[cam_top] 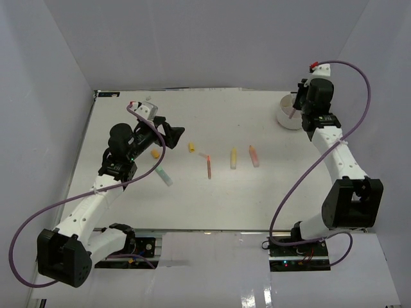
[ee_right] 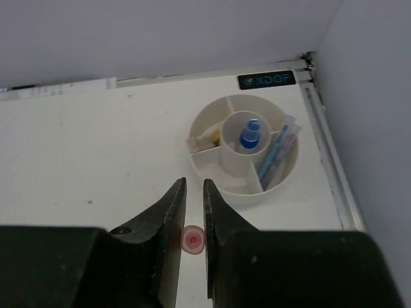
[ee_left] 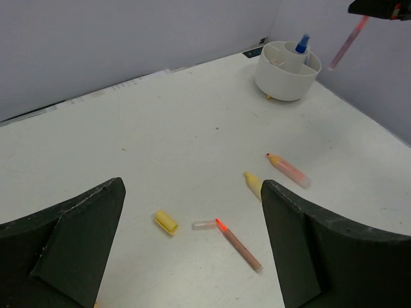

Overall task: Sort the stationery into containers
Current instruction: Place the pen in the storage box.

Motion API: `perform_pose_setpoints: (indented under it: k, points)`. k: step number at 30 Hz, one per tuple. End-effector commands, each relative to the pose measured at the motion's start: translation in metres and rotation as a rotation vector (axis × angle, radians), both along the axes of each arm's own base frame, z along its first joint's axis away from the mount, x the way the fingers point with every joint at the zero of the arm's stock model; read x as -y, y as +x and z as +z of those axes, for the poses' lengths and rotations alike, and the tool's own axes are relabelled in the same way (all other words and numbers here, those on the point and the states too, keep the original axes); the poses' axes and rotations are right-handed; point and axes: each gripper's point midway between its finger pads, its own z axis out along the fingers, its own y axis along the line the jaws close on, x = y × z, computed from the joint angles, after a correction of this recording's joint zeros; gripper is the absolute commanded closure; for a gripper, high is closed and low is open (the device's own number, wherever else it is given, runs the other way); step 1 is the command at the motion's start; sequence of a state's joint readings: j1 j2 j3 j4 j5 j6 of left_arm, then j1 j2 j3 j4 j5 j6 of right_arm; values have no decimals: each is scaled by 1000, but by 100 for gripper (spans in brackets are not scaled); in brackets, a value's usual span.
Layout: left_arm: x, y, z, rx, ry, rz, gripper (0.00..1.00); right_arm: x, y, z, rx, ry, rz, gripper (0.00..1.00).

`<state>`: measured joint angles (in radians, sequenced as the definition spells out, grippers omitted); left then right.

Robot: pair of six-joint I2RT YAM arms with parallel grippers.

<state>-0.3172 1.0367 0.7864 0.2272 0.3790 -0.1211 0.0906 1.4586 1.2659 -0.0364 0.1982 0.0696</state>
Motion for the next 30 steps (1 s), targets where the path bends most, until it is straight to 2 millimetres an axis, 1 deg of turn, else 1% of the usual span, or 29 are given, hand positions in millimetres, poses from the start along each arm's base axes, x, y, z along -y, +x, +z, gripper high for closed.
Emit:
perform_pose_setpoints:
  k: [1,2,3,4,8,9,11,12,13,15,17,19,23,26,30]
  points:
    - [-11,9,9,-4,3,84,2,41,23,13,69,14,-114,92]
    - [-12,10,8,-7,8,90,2,42,27,12,67,11,-116,92]
    - [-13,11,6,-11,11,96,2,59,32,20,83,5,-147,92]
    - [-13,12,6,-14,14,101,2,68,39,11,65,4,-162,92]
    - [-12,15,-1,-30,22,96,2,89,56,5,60,2,-194,92]
    - [-12,15,-2,-35,24,96,2,95,63,0,59,-2,-201,92]
    - [-11,16,-3,-38,27,96,2,101,68,-3,64,-2,-205,92]
    - [-11,17,-5,-44,29,96,2,108,70,-4,64,4,-214,92]
    - [-11,17,-5,-43,30,96,2,107,75,-12,55,22,-199,92]
    - [-10,18,-8,-51,33,93,2,113,79,-14,62,28,-202,92]
    - [-10,19,-9,-55,33,90,2,115,83,-18,67,19,-192,92]
    - [-9,20,-12,-64,36,89,2,117,86,-21,67,14,-188,92]
    - [-9,21,-15,-69,40,90,2,121,91,-18,98,17,-184,92]
    - [-9,22,-17,-74,43,91,2,120,94,-19,109,20,-173,92]
    - [-8,23,-20,-78,47,90,2,120,100,-30,94,23,-169,92]
